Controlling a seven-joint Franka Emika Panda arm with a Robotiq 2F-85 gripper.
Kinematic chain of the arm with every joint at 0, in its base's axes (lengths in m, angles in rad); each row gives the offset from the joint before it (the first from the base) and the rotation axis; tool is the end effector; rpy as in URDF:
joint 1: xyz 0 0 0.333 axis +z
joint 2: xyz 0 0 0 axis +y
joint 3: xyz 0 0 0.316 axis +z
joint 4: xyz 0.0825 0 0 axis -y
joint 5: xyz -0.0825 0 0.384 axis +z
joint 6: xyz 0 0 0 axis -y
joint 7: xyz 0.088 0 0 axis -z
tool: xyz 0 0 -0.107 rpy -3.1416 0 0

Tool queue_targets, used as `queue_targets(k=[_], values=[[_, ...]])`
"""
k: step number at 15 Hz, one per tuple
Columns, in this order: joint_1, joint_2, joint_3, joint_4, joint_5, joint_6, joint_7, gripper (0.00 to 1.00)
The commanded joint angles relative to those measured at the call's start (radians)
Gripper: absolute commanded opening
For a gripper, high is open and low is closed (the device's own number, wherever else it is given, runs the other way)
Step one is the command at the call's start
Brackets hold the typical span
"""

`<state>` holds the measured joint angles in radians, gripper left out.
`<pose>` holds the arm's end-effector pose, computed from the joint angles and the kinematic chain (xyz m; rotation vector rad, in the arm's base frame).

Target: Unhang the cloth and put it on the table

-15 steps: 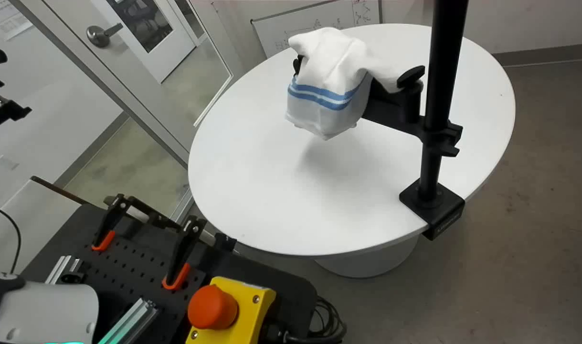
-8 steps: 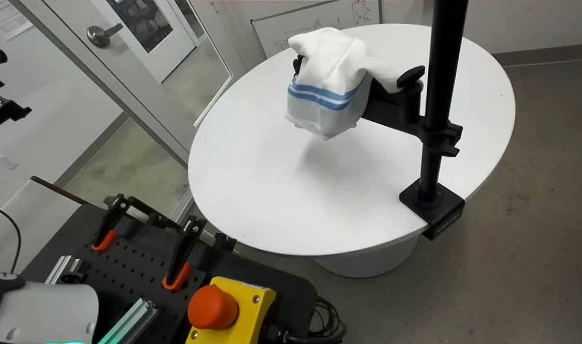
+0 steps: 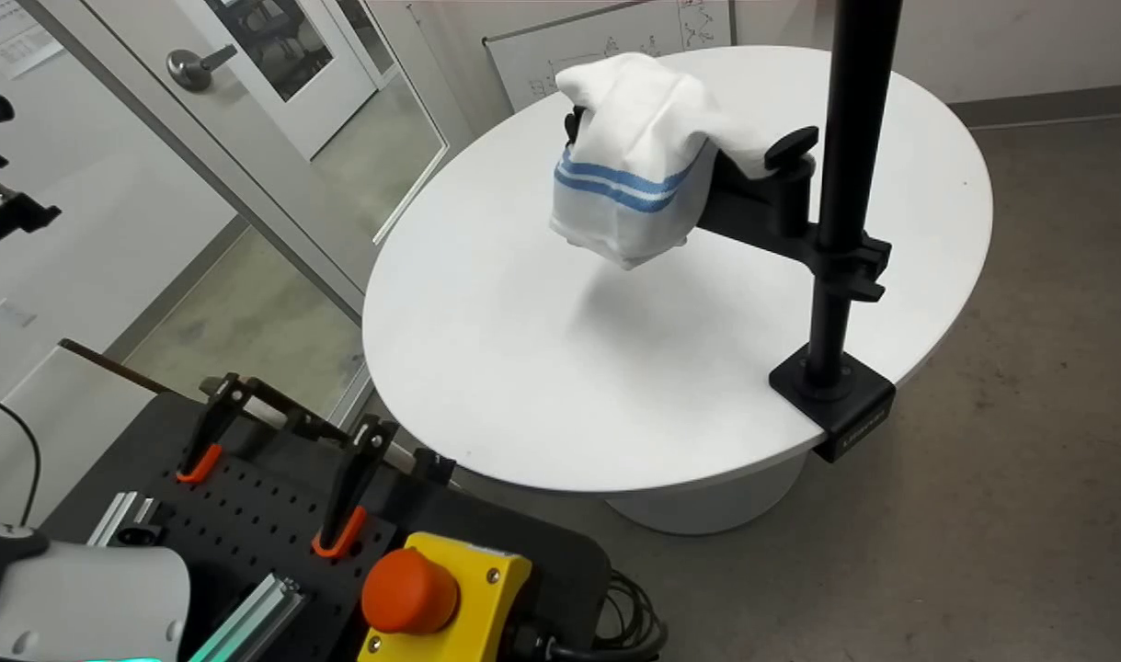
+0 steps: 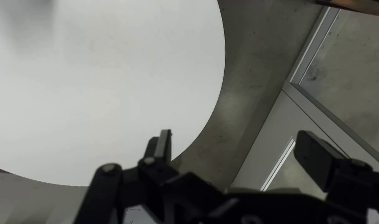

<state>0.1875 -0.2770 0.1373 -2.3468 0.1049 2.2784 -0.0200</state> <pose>0.4517 0.1572 0.4605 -3.0168 -0.4306 -0.3017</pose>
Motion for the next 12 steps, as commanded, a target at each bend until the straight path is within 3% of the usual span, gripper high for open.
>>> queue_targets(k=[1, 12], values=[[-0.004, 0.0, 0.004, 0.002, 0.001, -0.003, 0.0, 1.0], [0.004, -0.001, 0.001, -0.003, 0.017, -0.004, -0.02, 1.0]])
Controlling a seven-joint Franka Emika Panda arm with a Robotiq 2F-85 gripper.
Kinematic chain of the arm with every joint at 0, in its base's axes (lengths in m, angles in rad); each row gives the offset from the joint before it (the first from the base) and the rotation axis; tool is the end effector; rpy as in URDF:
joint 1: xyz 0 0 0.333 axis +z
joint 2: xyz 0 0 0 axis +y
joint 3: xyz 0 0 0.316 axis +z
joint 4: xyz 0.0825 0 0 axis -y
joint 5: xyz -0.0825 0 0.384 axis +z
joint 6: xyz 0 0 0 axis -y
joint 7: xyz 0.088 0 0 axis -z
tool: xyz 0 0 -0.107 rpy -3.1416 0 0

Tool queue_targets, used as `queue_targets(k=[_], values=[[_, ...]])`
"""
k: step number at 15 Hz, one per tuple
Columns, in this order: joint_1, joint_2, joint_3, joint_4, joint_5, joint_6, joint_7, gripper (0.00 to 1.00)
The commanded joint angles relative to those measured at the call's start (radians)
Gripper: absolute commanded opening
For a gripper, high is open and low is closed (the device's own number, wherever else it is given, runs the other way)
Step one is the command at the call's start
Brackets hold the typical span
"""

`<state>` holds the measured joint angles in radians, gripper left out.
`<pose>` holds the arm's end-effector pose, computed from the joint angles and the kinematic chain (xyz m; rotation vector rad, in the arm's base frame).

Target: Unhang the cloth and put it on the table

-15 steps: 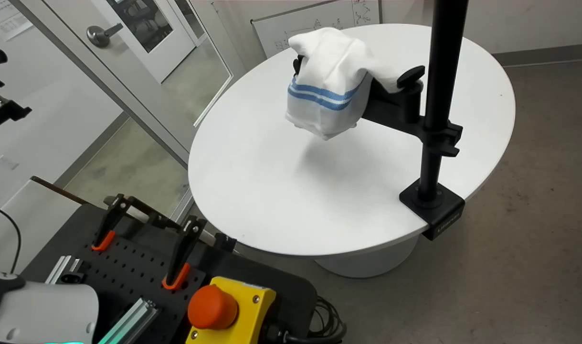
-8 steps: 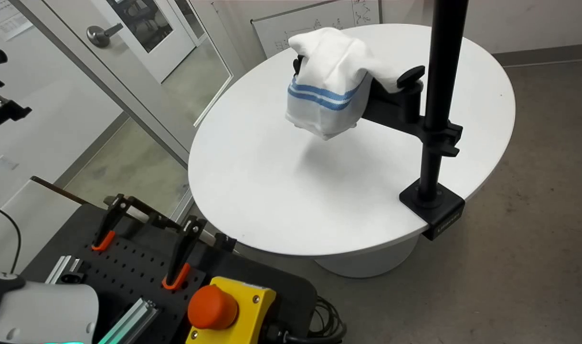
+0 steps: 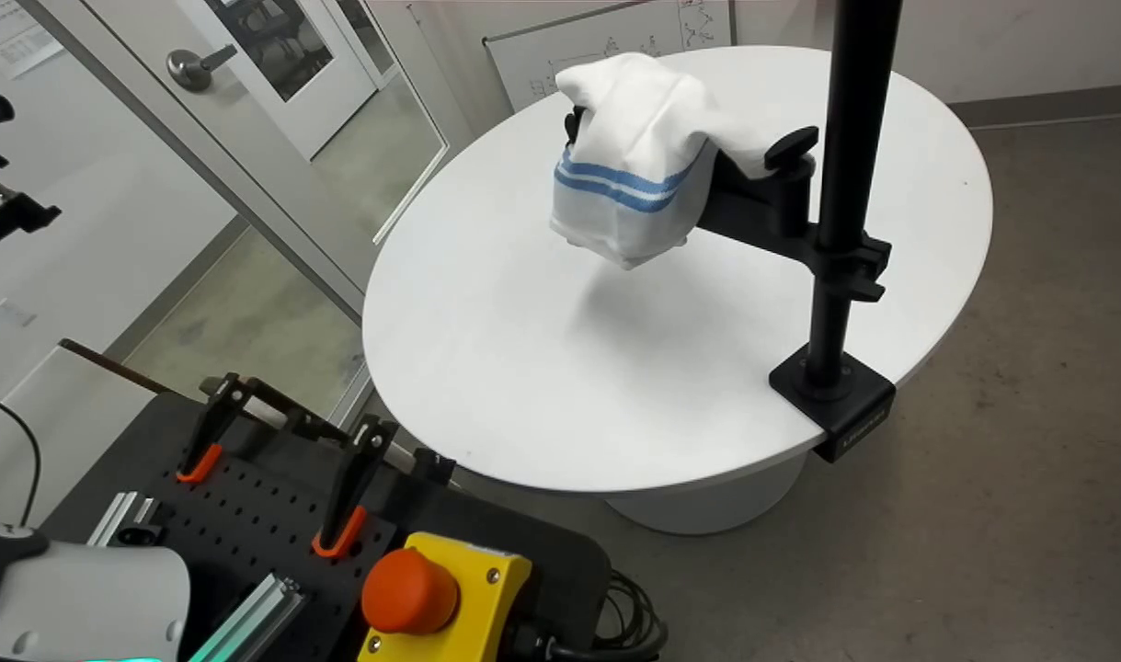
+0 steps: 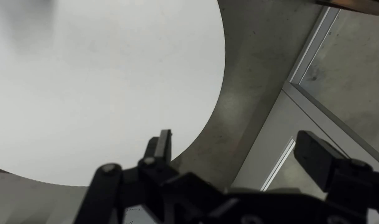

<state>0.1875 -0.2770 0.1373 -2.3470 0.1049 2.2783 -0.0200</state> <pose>0.4517 0.1572 0.4604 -3.0168 -0.4306 -0.3013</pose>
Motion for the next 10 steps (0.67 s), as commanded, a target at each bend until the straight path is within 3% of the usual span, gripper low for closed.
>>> queue_targets(k=[1, 10], values=[[0.005, -0.003, 0.001, -0.007, 0.017, 0.002, -0.022, 1.0], [-0.111, 0.03, -0.045, -0.024, -0.112, 0.109, 0.018, 1.0]])
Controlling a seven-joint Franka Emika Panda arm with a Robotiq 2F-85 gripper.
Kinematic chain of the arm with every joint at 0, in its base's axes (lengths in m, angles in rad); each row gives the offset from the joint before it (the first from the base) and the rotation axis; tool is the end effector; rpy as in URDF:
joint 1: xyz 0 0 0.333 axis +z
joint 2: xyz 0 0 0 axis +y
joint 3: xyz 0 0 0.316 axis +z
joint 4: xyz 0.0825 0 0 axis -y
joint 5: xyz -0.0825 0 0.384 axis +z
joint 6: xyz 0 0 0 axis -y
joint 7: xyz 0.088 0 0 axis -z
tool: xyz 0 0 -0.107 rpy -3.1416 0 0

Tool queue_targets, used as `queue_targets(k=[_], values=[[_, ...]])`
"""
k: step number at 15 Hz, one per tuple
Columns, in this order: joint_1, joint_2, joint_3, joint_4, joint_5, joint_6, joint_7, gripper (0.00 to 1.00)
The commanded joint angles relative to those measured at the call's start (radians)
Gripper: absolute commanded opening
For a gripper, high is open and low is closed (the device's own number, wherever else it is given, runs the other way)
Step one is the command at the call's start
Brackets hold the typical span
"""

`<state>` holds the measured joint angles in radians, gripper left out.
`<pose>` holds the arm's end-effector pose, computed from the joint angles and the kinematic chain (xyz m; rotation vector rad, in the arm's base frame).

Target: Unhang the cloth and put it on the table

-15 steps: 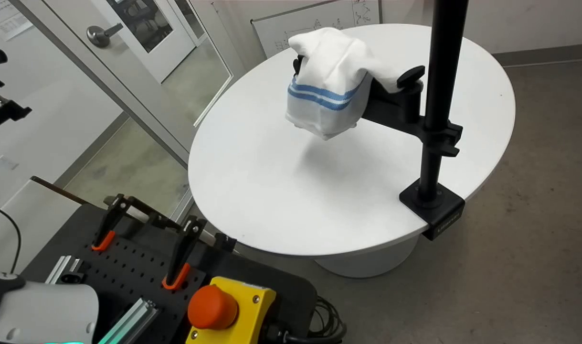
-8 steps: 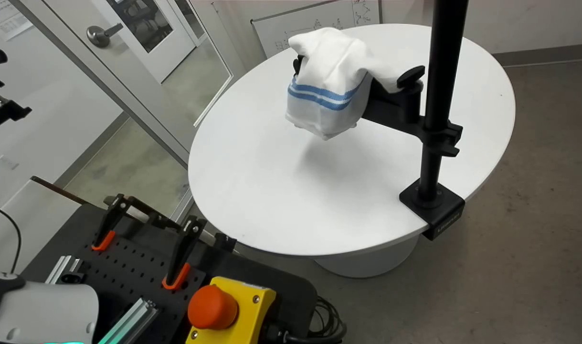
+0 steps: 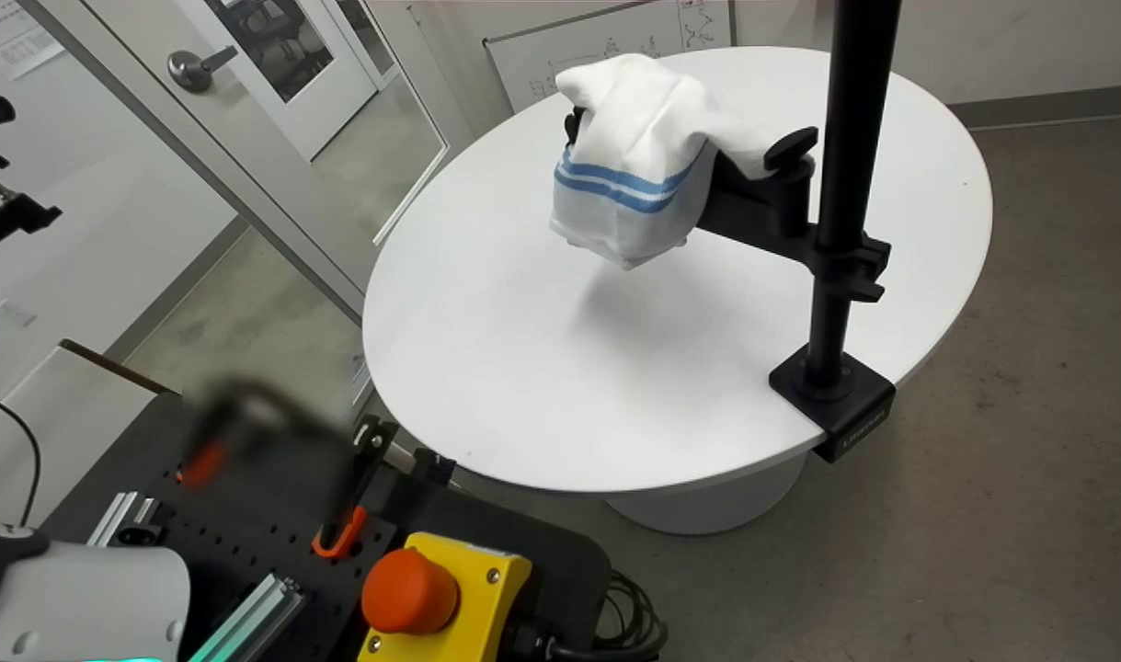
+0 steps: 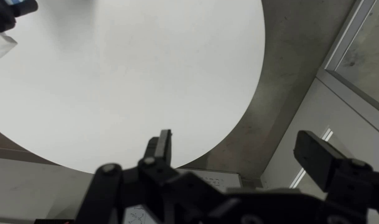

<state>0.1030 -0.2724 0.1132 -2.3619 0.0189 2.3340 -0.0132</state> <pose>0.4687 0.1051 0.4574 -3.0910 -0.3376 -0.3801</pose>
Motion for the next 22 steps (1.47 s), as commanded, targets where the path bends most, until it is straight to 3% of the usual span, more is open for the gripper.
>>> queue_targets(k=[1, 14, 22], values=[[-0.039, 0.037, -0.034, -0.014, -0.026, 0.067, 0.007, 1.0], [-0.241, 0.177, -0.181, -0.052, -0.146, 0.167, 0.187, 1.0], [-0.301, 0.251, -0.242, -0.033, -0.241, 0.159, 0.38, 1.0]])
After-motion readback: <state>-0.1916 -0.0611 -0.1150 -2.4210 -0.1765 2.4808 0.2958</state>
